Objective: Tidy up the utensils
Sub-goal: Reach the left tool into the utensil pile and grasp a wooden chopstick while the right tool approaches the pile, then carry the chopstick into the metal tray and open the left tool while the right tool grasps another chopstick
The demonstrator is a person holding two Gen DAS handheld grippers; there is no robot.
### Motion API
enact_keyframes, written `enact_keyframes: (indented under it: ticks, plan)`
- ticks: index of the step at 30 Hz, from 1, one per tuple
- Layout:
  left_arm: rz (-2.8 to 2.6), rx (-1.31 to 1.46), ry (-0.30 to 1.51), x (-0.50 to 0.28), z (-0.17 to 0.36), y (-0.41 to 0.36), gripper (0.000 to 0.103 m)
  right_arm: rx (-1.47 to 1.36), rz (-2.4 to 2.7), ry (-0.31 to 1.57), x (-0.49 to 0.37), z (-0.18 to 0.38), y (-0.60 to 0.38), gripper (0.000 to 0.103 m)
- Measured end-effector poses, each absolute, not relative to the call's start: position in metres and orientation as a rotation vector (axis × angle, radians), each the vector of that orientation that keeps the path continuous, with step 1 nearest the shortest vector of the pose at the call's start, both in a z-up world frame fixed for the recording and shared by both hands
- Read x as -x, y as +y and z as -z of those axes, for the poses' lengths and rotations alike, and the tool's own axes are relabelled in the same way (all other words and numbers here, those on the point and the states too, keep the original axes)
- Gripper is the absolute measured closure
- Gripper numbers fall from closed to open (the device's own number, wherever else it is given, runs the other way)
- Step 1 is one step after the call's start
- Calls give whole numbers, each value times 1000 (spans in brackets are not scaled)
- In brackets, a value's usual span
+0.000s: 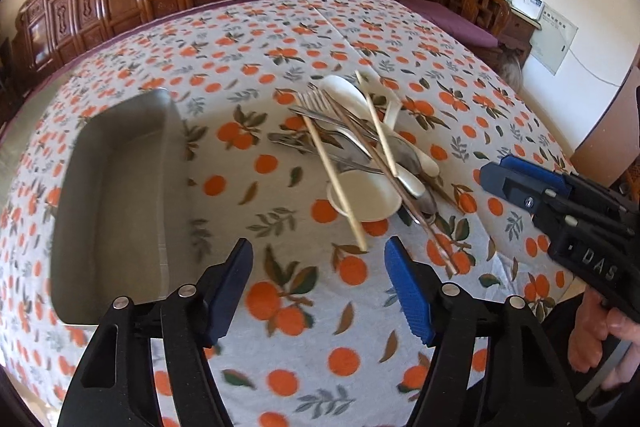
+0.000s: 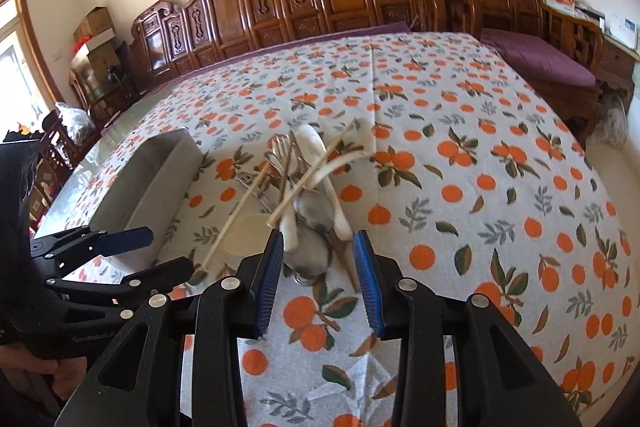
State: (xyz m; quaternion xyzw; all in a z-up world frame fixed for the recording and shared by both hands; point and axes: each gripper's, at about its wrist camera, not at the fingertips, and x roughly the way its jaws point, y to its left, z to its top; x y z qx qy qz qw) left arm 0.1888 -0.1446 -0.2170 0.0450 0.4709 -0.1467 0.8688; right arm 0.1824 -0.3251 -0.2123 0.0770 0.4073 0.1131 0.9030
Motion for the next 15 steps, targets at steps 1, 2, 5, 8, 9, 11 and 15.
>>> enact_keyframes:
  ticks: [1,2,5,8,9,11,15]
  plan:
    - [313,-89,993,-191,219,-148,44,-148,-229,847,-182,215,-325,64]
    - [316,-84,1000,-193,221,-150,48,-141,-226,848,-181,217,-325,64]
    - [310,-73,1024,-202,230,-156,63,-131,-236,846,-179,219,-322,64]
    - [315,-61,1035,-207,234,-157,89,-115,-253,842,-175,220,-317,64]
    - [321,-48,1039,-206,234,-155,96,-111,-258,843,-175,220,-315,64]
    - [323,-28,1029,-204,231,-151,96,-101,-272,848,-173,221,-310,64]
    - [324,3,1010,-192,223,-138,98,-84,-310,865,-171,226,-298,64]
